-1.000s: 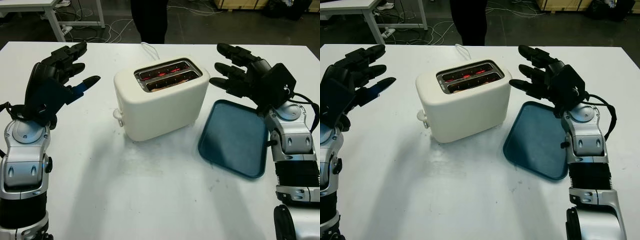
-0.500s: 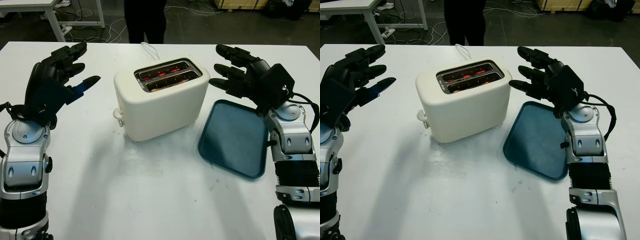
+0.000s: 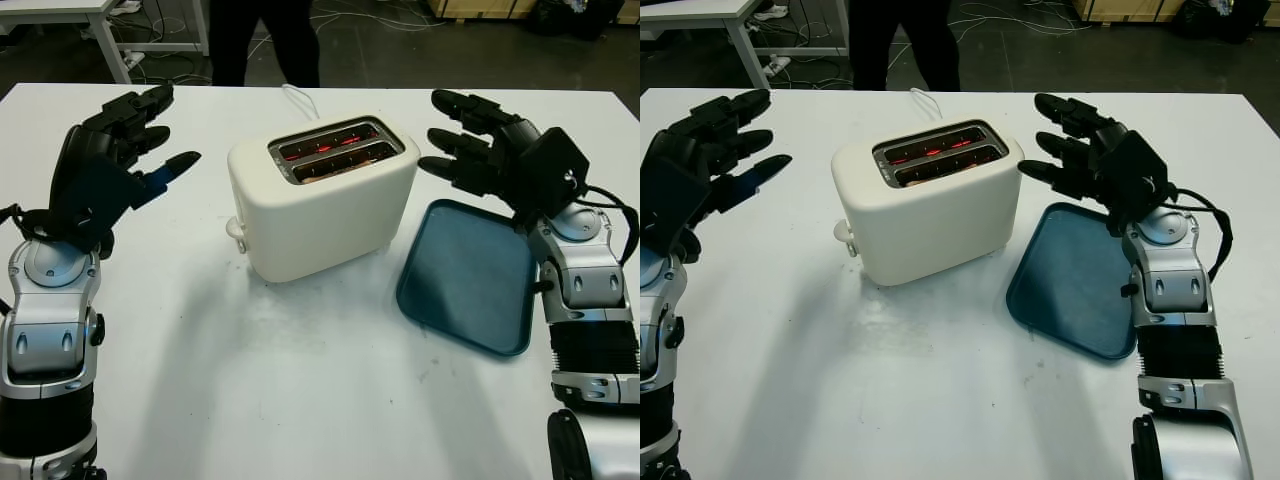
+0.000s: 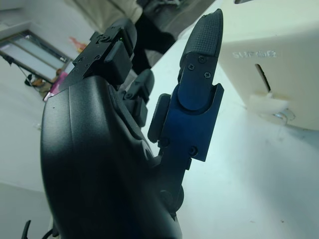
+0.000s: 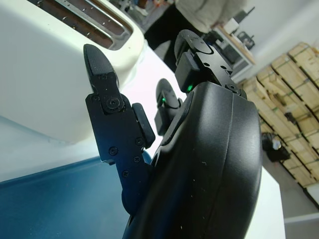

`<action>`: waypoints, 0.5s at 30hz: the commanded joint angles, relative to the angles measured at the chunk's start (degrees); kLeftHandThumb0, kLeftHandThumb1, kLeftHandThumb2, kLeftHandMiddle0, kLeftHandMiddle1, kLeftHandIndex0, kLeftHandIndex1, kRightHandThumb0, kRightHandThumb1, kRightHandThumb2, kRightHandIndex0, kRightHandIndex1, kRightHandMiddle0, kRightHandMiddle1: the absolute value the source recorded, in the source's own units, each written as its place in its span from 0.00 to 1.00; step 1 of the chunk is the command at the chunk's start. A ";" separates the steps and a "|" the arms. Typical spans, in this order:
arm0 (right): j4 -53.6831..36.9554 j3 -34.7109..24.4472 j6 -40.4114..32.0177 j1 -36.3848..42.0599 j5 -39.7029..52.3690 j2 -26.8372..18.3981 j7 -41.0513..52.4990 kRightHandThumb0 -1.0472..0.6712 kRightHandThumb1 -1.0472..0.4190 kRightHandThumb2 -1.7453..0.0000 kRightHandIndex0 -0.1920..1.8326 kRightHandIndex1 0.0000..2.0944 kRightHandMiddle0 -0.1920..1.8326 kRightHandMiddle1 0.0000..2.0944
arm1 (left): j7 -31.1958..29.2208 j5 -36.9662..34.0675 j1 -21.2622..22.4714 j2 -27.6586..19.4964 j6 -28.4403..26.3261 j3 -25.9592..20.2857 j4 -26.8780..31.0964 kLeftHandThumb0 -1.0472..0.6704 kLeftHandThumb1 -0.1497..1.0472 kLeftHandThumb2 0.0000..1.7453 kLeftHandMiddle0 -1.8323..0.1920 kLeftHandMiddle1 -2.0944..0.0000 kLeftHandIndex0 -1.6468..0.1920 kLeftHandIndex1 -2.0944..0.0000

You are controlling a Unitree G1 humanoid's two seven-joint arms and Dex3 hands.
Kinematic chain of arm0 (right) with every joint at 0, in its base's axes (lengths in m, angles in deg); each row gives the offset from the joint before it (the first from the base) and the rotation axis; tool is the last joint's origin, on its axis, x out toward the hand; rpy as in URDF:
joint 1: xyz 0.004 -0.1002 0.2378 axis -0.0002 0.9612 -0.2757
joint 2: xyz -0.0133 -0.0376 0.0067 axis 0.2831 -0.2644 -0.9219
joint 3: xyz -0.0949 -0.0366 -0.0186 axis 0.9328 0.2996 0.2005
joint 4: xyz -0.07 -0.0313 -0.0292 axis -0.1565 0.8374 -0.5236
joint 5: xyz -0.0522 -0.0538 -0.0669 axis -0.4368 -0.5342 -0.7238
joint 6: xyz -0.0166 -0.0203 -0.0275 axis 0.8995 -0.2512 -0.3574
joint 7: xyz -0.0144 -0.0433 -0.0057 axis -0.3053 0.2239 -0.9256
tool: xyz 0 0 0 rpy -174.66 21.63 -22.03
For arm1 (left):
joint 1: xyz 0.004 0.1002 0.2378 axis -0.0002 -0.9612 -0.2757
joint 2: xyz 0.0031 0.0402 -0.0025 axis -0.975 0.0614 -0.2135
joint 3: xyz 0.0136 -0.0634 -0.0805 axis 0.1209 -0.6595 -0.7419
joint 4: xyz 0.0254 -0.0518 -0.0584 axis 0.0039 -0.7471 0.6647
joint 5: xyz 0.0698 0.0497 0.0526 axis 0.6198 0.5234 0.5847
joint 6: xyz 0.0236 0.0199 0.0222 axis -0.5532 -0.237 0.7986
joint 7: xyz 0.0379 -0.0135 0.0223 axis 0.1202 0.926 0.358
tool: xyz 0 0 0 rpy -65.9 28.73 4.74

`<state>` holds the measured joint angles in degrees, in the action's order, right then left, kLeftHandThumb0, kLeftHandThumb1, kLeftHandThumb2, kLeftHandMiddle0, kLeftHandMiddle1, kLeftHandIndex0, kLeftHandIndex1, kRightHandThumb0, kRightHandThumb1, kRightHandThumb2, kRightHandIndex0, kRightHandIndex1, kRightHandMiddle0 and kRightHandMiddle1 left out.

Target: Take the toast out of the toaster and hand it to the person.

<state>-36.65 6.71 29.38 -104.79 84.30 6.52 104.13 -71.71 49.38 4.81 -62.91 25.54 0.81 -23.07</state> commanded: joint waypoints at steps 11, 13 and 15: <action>-0.35 -0.18 0.27 -0.30 0.32 -0.19 0.00 0.41 0.15 1.00 0.31 0.01 0.29 0.00 | 0.13 -0.49 -0.26 -0.15 0.02 -0.44 0.05 0.24 0.89 0.06 0.71 0.85 0.63 1.00; -0.59 -0.31 -0.13 -0.24 0.53 -0.13 0.00 0.41 0.15 1.00 0.31 0.01 0.29 0.00 | 0.20 -0.33 -0.27 -0.19 -0.04 -0.35 0.08 0.24 0.89 0.06 0.71 0.85 0.63 1.00; -0.39 -0.14 0.32 -0.24 0.20 -0.31 0.04 0.41 0.15 1.00 0.31 0.01 0.29 0.00 | 0.29 0.11 -0.34 -0.42 0.61 -0.17 -0.17 0.23 0.89 0.06 0.71 0.85 0.63 1.00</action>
<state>-36.66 6.68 29.38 -104.79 84.27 6.52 104.14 -71.70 49.16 4.81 -62.77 25.56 0.73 -23.10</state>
